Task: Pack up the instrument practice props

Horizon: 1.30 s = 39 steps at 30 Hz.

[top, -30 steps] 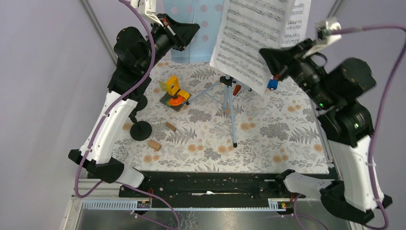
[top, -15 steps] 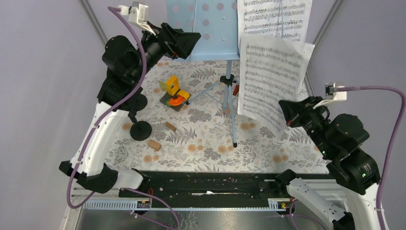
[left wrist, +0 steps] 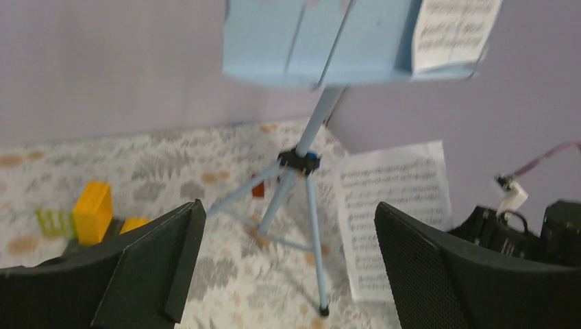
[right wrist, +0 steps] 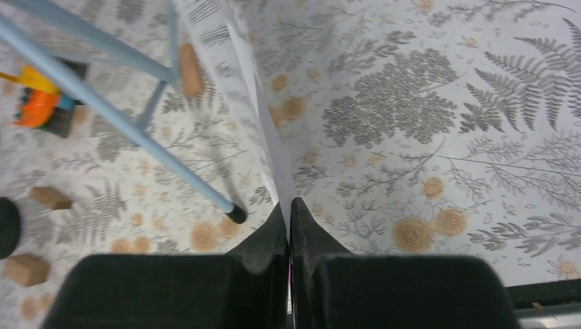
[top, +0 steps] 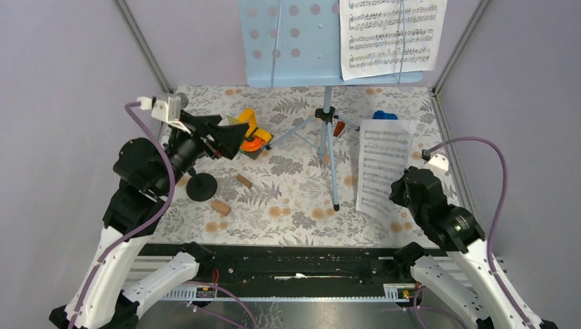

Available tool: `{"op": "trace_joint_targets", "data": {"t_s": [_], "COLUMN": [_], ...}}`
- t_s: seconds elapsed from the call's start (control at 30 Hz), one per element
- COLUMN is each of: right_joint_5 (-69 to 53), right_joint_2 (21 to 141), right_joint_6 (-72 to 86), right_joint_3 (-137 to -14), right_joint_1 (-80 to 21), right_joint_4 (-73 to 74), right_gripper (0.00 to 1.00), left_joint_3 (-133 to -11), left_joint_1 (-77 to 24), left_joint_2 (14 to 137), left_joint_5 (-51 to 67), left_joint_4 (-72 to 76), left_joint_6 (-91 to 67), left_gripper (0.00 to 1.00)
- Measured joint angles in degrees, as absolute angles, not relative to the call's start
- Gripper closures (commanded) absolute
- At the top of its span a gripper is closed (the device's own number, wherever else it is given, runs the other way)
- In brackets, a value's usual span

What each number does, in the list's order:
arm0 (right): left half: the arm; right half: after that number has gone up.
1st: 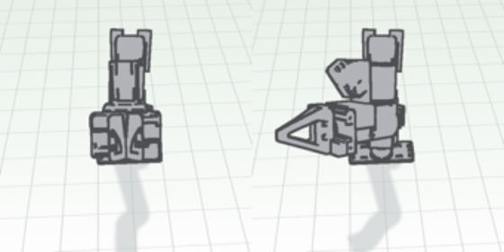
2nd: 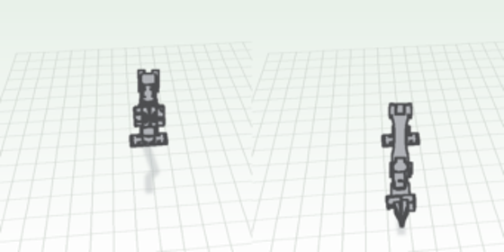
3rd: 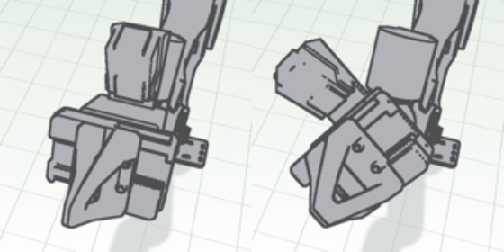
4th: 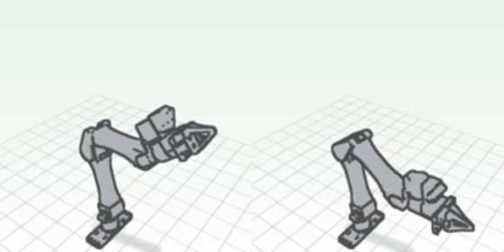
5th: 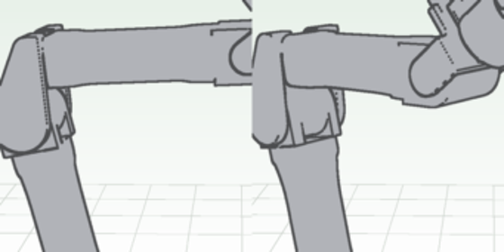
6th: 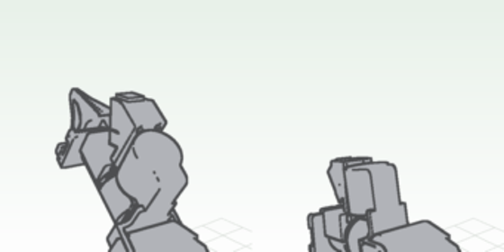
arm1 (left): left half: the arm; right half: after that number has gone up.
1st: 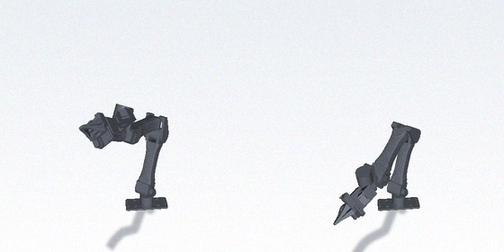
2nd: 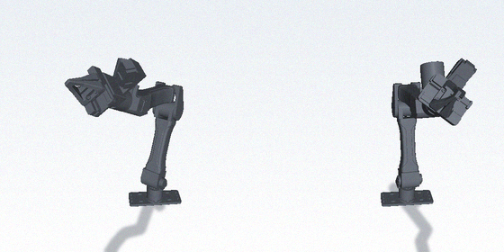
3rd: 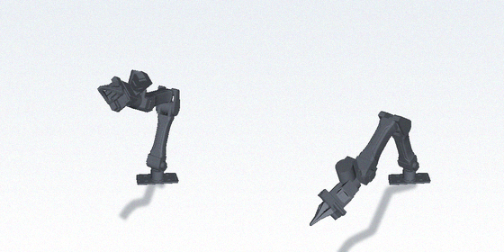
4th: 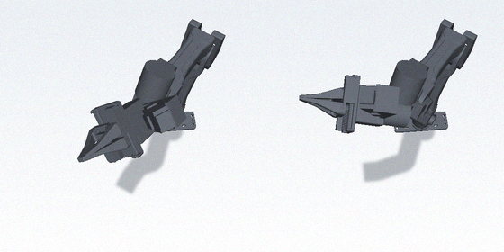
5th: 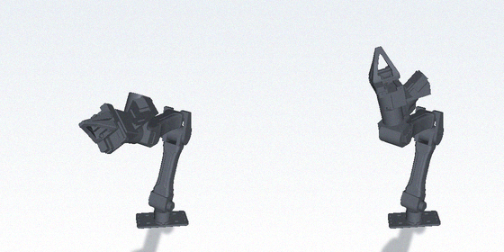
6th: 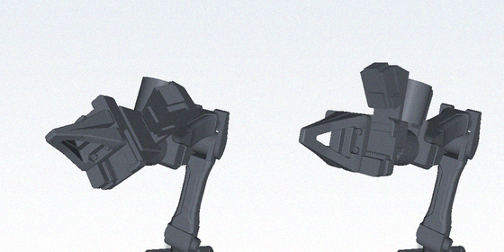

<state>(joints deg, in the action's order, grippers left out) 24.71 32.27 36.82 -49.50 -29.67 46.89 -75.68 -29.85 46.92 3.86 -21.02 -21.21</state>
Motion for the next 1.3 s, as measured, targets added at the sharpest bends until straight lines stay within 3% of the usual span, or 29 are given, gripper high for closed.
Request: {"op": "trace_joint_targets", "data": {"t_s": [0.23, 0.5, 0.93, 1.3], "right_joint_5": [30.5, 32.5, 17.8, 7.7], "right_joint_2": [42.0, 55.4, 67.6, 78.2], "right_joint_6": [36.7, 32.7, 28.5, 32.2], "right_joint_3": [-45.4, -44.1, -42.5, -40.1], "right_joint_1": [-29.6, -26.8, 1.4, 14.0], "right_joint_4": [42.8, 33.5, 22.3, 15.9], "right_gripper": [0.99, 0.97, 1.00, 0.67], "left_joint_3": [-63.9, -62.2, -62.2, -62.9], "left_joint_1": [-29.8, -29.8, -29.8, -29.8], "left_joint_2": [40.5, 39.7, 41.0, 43.8], "left_joint_5": [2.1, 1.4, 2.5, 5.5], "left_joint_4": [-29.4, -33.3, -33.5, -33.5], "left_joint_6": [-22.1, -22.9, -23.0, -23.4], "left_gripper": [0.01, 0.01, 0.01, 0.01]}}
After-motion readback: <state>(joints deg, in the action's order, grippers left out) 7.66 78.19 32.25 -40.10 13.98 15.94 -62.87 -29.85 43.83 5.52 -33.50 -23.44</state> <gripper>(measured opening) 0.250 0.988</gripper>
